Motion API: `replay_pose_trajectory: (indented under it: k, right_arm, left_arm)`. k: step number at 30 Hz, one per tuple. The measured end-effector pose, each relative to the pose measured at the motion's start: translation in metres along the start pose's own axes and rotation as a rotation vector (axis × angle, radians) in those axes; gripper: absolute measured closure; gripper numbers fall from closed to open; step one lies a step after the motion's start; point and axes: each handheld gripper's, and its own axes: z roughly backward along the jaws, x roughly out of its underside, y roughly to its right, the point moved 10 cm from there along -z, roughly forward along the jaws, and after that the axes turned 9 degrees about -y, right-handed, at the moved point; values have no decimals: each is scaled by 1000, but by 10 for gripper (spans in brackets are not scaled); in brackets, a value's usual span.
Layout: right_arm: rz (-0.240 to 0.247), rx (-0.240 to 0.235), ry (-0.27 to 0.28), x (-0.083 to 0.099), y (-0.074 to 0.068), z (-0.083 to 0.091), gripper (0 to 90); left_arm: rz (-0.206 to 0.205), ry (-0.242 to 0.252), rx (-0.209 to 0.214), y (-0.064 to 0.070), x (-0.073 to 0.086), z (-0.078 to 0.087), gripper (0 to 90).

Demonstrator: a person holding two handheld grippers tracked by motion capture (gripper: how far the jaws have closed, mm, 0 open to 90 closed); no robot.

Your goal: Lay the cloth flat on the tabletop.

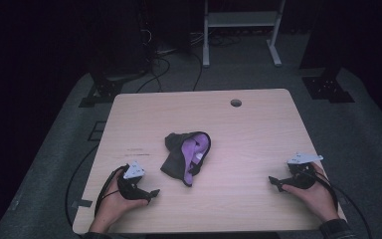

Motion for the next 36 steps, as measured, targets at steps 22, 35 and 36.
replay_pose_trajectory:
  k: [22,35,36]
  right_arm:
    - [4,-5,0,-1,1,-1,20]
    - [6,-5,0,0,1,0,20]
    - [7,-5,0,0,1,0,20]
  left_arm:
    - [-4,78,76,26,-23,10,427]
    - [-28,145,159,56,-56,7,412]
    - [-30,147,165,59,-59,5,413]
